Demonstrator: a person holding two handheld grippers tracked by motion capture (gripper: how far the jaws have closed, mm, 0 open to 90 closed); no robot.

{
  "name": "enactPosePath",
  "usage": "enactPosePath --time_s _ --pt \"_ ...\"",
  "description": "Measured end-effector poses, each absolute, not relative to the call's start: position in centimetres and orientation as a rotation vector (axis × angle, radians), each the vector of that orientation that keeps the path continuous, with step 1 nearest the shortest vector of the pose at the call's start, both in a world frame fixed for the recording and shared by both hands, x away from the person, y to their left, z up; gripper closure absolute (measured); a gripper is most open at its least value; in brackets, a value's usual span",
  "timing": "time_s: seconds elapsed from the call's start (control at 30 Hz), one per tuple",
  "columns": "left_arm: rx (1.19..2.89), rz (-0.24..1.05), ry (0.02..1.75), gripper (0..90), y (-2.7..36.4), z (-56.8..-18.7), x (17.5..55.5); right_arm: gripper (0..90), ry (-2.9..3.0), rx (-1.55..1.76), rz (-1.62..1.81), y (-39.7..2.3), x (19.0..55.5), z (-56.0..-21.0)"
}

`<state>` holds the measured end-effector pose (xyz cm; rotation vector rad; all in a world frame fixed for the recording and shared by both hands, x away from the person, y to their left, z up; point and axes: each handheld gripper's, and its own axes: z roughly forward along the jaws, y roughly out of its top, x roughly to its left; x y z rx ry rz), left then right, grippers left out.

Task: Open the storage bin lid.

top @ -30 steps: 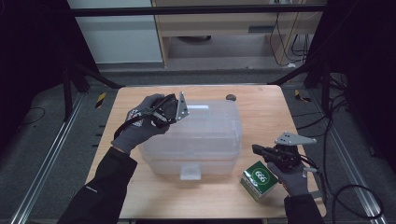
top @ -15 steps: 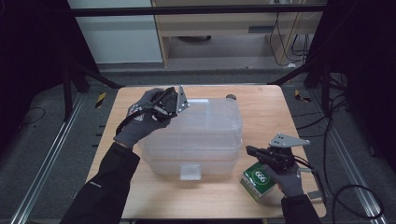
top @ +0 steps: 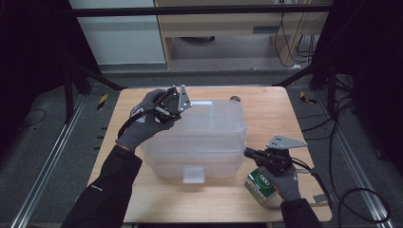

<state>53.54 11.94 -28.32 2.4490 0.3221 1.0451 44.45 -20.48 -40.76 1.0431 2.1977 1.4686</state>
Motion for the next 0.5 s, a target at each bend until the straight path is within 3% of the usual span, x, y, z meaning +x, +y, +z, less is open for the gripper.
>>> enactPosePath --time_s 0.23,0.5 --pt "2.288 0.945 0.435 50.9 13.9 -27.5 51.7 90.0 2.199 1.054 1.487 -20.6 44.5 -40.9" --pt "2.082 0.831 0.597 49.3 18.0 -27.2 49.5 90.0 2.198 1.058 1.487 -20.6 44.5 -41.0"
